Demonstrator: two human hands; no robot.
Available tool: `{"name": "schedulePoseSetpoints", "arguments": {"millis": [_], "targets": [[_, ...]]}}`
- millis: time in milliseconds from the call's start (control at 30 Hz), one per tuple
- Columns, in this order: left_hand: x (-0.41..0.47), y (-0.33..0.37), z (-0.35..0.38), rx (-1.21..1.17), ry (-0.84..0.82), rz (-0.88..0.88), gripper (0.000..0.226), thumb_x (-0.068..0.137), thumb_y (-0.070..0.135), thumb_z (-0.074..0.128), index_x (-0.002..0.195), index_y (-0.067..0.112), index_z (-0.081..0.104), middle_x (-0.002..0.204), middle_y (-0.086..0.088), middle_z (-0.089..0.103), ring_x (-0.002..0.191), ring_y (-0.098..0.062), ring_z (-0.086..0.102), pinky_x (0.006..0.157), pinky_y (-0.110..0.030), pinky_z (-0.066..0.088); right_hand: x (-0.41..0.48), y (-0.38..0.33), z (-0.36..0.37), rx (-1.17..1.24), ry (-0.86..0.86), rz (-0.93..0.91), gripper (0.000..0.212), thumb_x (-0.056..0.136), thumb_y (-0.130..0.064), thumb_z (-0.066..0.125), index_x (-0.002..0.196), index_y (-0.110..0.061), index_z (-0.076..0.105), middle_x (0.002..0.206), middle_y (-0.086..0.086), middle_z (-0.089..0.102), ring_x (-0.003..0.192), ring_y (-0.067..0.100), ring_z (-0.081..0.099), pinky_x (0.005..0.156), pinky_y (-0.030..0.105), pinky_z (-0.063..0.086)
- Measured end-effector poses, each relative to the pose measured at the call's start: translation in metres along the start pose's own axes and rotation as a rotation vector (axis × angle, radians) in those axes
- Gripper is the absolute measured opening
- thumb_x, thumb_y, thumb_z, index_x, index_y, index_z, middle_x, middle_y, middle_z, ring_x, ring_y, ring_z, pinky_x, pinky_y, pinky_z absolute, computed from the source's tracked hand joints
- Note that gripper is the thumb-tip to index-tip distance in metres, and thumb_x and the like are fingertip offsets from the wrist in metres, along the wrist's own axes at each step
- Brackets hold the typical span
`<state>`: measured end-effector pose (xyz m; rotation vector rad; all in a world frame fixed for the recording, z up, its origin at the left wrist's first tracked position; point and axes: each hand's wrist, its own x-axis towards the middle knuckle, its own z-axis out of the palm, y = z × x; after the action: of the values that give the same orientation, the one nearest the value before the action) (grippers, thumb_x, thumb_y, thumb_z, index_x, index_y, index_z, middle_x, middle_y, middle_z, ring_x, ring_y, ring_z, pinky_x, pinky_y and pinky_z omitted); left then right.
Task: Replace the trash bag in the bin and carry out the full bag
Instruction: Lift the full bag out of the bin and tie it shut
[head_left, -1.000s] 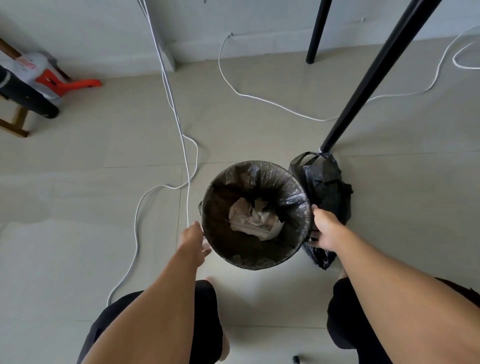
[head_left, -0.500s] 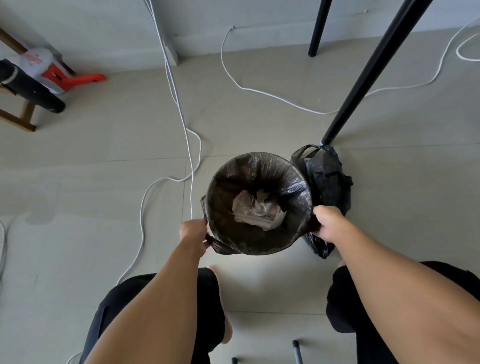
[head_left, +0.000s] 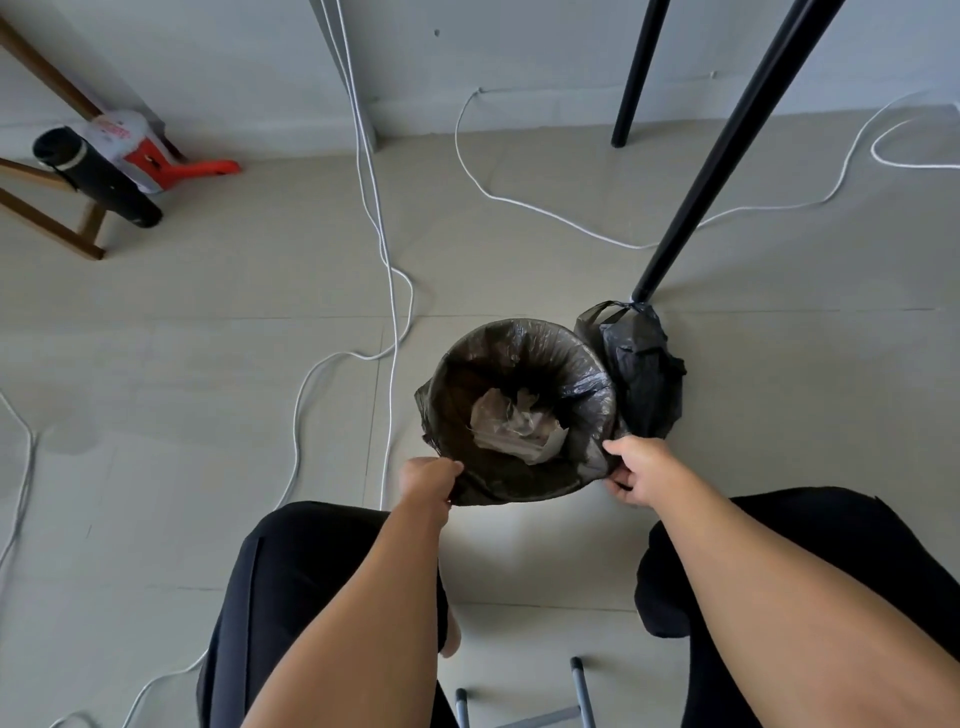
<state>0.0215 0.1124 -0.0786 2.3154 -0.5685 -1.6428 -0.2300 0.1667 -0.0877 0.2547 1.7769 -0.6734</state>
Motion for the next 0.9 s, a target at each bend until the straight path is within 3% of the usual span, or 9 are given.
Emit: {"name": "schedulePoseSetpoints", "arguments": {"millis": [133, 267, 433, 600, 733, 833, 900], "targets": [[-0.009, -0.004, -0.005, 0.082, 0.037, 0.03, 0.012, 0.087, 0.001, 0.061, 0.075, 0.005, 0.059, 0.076, -0.01, 0.06, 0.058, -0.02, 0.054, 0.046, -0.025, 0.042, -0.01, 0.005, -0.004, 0.017, -0.035, -0.013, 0.006, 0.091, -0.008, 0.06, 0.087, -0.011, 0.057, 0.075, 0.007, 0.064, 0.065, 0.019, 0.06, 0.054, 0.035, 0.049], [-0.011, 0.005, -0.015, 0.0, 0.057, 0.031, 0.017, 0.087, -0.002, 0.048, 0.076, 0.007, 0.056, 0.071, -0.007, 0.052, 0.058, -0.019, 0.048, 0.048, -0.027, 0.04, -0.017, -0.005, -0.01, 0.068, -0.056, -0.041, 0.004, 0.091, -0.005, 0.059, 0.089, -0.008, 0.058, 0.079, 0.012, 0.064, 0.068, 0.023, 0.061, 0.055, 0.038, 0.051], [-0.01, 0.02, -0.016, -0.182, 0.006, 0.052, 0.031, 0.091, 0.0, 0.043, 0.089, 0.014, 0.07, 0.083, -0.004, 0.064, 0.066, -0.017, 0.06, 0.045, -0.024, 0.043, -0.021, -0.027, -0.01, 0.06, -0.104, -0.088, 0.013, 0.086, -0.015, 0.07, 0.09, -0.008, 0.06, 0.081, 0.01, 0.066, 0.071, 0.023, 0.064, 0.054, 0.035, 0.052], [-0.002, 0.033, -0.017, -0.288, -0.064, 0.107, 0.031, 0.087, -0.007, 0.046, 0.079, 0.016, 0.065, 0.088, -0.003, 0.065, 0.08, -0.018, 0.06, 0.066, -0.03, 0.048, -0.018, -0.05, -0.011, 0.143, -0.134, -0.116, 0.021, 0.082, -0.022, 0.075, 0.096, -0.012, 0.063, 0.091, 0.007, 0.07, 0.078, 0.022, 0.066, 0.062, 0.034, 0.051], [-0.001, 0.048, -0.02, -0.526, -0.114, 0.19, 0.034, 0.082, -0.017, 0.034, 0.088, 0.008, 0.056, 0.079, -0.006, 0.059, 0.079, -0.018, 0.059, 0.073, -0.029, 0.046, -0.014, -0.071, -0.01, 0.3, -0.114, -0.207, 0.011, 0.085, -0.005, 0.062, 0.089, -0.015, 0.062, 0.094, 0.006, 0.066, 0.085, 0.019, 0.063, 0.078, 0.035, 0.046], [-0.003, 0.063, -0.024, -0.674, -0.265, 0.218, 0.019, 0.079, -0.005, 0.039, 0.073, 0.009, 0.05, 0.072, -0.008, 0.055, 0.064, -0.02, 0.05, 0.065, -0.028, 0.041, -0.014, -0.084, -0.009, 0.403, -0.123, -0.279, 0.016, 0.082, 0.001, 0.058, 0.084, -0.014, 0.061, 0.092, 0.005, 0.064, 0.09, 0.018, 0.061, 0.092, 0.036, 0.042], [-0.005, 0.075, -0.026, -0.681, -0.321, 0.232, 0.017, 0.084, 0.009, 0.048, 0.068, 0.014, 0.046, 0.061, -0.004, 0.047, 0.052, -0.017, 0.04, 0.057, -0.026, 0.035, -0.016, -0.093, -0.01, 0.421, -0.143, -0.309, 0.011, 0.079, -0.004, 0.065, 0.084, -0.013, 0.061, 0.087, 0.004, 0.064, 0.086, 0.019, 0.061, 0.085, 0.033, 0.044]]}}
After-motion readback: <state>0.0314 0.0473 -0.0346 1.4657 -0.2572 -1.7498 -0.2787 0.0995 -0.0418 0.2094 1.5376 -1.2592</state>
